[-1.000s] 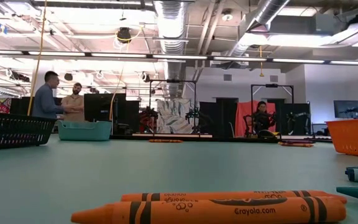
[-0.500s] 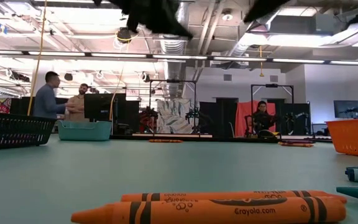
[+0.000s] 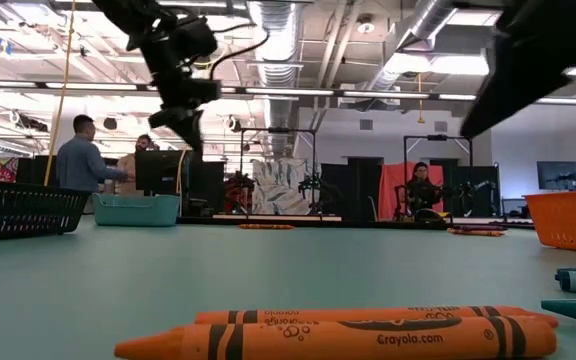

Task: Sort crayons
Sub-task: Put the blue crayon into the green bin, then put the green crayon into the green bin

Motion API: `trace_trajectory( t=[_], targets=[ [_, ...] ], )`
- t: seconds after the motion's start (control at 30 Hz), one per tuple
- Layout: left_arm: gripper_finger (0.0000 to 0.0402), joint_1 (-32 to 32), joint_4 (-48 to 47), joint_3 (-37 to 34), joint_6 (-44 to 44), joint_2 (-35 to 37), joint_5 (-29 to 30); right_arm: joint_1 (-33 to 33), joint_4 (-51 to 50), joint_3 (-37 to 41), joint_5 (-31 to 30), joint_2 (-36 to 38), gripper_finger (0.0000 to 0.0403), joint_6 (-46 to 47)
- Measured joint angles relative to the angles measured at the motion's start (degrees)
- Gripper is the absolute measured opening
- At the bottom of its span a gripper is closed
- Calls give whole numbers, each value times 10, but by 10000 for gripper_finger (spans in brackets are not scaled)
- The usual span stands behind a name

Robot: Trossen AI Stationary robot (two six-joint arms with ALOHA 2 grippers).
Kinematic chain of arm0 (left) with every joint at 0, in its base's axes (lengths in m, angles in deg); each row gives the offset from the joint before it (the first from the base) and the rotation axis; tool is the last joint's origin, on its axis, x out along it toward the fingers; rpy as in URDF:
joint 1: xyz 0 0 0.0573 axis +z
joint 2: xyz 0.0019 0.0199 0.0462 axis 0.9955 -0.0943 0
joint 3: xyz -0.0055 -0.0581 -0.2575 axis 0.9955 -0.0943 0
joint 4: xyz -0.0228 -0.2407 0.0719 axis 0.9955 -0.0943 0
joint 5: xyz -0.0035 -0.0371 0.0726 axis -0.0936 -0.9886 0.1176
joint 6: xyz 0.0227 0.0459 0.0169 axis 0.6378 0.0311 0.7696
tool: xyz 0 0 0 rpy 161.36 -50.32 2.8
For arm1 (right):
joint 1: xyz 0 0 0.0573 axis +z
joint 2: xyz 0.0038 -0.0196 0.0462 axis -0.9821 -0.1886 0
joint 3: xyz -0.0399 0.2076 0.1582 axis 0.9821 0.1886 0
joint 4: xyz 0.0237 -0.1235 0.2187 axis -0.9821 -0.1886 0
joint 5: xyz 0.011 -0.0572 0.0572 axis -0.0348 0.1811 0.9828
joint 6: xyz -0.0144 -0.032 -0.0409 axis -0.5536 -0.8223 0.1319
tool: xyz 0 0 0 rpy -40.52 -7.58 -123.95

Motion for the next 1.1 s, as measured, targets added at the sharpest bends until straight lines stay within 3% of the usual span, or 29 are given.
trace_trajectory(
  t=[0.3, 0.5, 0.77, 0.97, 1.1],
  targets=[
    [6, 111, -74, -1, 35, 0, -10, 70, -3, 0, 3, -9, 163, 108],
    [6, 110, -80, -1, 43, -56, -8, 94, -5, 0, 48, -9, 160, 170],
    [30, 111, -64, -1, 26, -171, 105, 128, 0, 0, 63, -9, 159, 244],
    [48, 111, -64, -1, 10, -197, 109, 145, 1, 0, 64, -9, 159, 271],
    [50, 111, -65, -1, 4, -197, 104, 144, 5, 0, 98, -13, 159, 268]
  ],
)
